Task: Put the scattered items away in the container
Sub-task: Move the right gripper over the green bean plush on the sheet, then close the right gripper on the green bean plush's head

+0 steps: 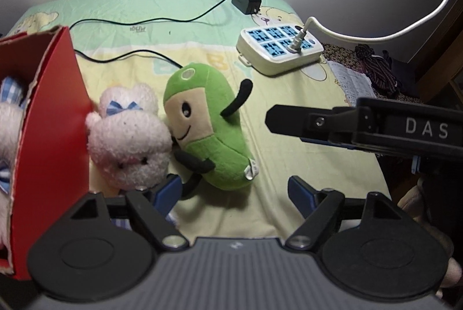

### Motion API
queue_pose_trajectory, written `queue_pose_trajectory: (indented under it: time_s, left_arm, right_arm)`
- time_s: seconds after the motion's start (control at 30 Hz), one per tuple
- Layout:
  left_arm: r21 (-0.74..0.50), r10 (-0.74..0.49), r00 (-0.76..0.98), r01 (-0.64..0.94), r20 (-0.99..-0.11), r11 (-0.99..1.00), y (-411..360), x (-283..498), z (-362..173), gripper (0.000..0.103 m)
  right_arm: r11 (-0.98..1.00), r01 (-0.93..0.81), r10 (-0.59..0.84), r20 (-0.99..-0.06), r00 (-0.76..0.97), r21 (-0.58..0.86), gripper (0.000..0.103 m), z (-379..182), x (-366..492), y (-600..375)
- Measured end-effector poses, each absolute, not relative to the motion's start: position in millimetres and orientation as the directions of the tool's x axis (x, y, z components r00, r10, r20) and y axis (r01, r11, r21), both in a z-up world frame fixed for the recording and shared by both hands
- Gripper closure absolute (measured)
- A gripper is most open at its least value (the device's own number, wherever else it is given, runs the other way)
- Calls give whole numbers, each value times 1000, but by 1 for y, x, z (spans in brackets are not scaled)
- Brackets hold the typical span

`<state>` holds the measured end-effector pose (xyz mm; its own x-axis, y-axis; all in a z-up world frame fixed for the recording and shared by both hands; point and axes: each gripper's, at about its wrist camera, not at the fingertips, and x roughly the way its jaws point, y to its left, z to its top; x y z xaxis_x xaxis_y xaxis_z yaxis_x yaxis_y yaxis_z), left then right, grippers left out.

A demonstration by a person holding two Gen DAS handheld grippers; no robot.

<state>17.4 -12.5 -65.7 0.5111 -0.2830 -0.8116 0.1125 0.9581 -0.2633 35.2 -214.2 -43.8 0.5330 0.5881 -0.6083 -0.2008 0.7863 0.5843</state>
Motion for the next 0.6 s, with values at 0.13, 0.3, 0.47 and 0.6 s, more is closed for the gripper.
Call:
queue_pose_trajectory:
  time_s: [0.13, 0.3, 0.47, 0.6]
  left_arm:
    - [-288, -301, 492, 104, -817, 952, -9, 29, -73, 25]
    - [-279, -288, 478, 91, -830, 956, -7, 40, -80, 27]
    - [-285, -291, 456, 84, -841, 955, -9, 53, -89, 31]
    - [-287, -289, 438, 73, -851, 955, -9, 63, -98, 36]
  right_arm:
    - [780, -240, 610, -617, 496, 578, 45, -51, 55, -204]
    - [767, -265, 635, -628, 450, 585, 45, -62, 75, -194]
    - [757, -270, 650, -644, 403, 595, 45, -74, 90, -185]
    - [757, -256, 650, -660, 377, 601, 45, -85, 100, -179]
